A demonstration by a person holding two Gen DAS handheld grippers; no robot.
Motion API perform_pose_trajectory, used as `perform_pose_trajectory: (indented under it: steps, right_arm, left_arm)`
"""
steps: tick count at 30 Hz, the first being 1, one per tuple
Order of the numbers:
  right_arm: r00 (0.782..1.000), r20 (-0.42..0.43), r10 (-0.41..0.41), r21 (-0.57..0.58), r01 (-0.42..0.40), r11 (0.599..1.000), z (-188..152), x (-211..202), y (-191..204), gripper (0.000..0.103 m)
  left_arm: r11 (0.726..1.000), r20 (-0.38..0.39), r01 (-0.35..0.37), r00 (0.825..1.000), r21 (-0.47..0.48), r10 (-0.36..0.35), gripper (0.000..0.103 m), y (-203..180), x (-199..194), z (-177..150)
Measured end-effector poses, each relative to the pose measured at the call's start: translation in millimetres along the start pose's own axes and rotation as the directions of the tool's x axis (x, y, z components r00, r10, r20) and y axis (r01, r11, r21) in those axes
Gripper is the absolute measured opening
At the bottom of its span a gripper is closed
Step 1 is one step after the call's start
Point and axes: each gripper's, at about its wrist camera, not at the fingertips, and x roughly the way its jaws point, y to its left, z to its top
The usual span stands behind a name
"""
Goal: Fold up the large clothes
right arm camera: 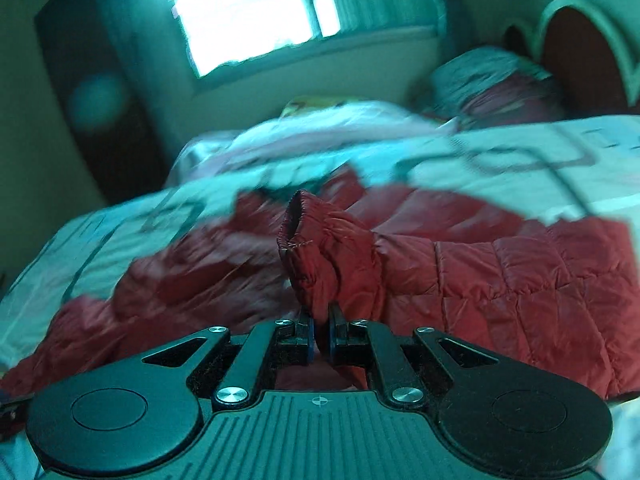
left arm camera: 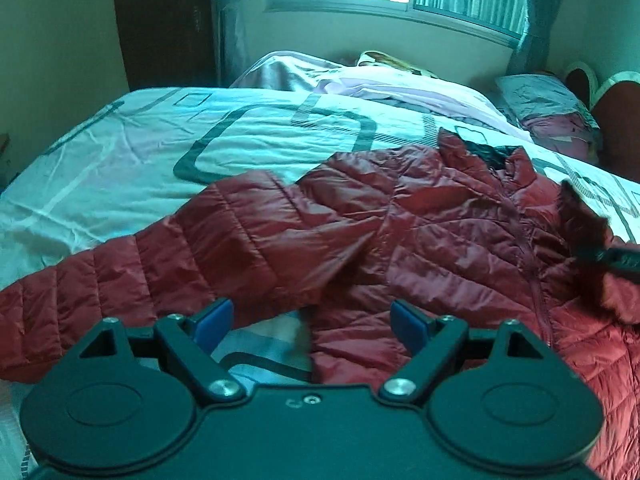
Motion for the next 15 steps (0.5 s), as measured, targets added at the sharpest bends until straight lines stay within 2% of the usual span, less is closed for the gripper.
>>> perform_pose_trajectory:
  steps: [4,6,7,8,11,15]
  right_arm:
    - [0.997,-0.078,0.022,-0.036,-0.025,0.999,-20.2,12.7,16.9,0.009]
    - [0.995,-0.095,0.03,-0.053,-0.035,0.998,-24.2,16.7,22.5,0.044]
    - [0.996,-0.078,0.031,-0.057,-0.036,0.998,-25.8,11.9,23.6,0.084]
    - [0.999,-0.041,0.025,-0.068,-0.028,0.997,-26.0,6.8,25.1,0.095]
    - [1.0,0.017,0.01,-0.093,-0.008,0.996,-25.1,-12.3,19.4,0.095]
    - [0.996,0.062,-0.065,-0.086,0.071,0.994,-23.0,-38.1,-6.1,0.095]
  left_arm:
    - [0.999,-0.029,0.032,0.999,-0.034,-0.033,0.086,1.8,7.6,3.6]
    - [0.998,-0.041,0.053,0.998,-0.036,-0.054,0.087,-2.7,10.4,5.6]
    - [0.998,-0.042,0.062,0.997,-0.033,-0.064,0.087,-5.8,11.4,6.3]
    - [0.997,-0.043,0.075,0.996,-0.029,-0.076,0.089,-9.9,11.9,7.1]
    - [0.99,-0.049,0.137,0.989,-0.026,-0.138,0.09,-27.0,17.4,10.6]
    - [0.955,-0.08,0.286,0.953,-0.079,-0.292,0.093,-58.9,31.9,14.9]
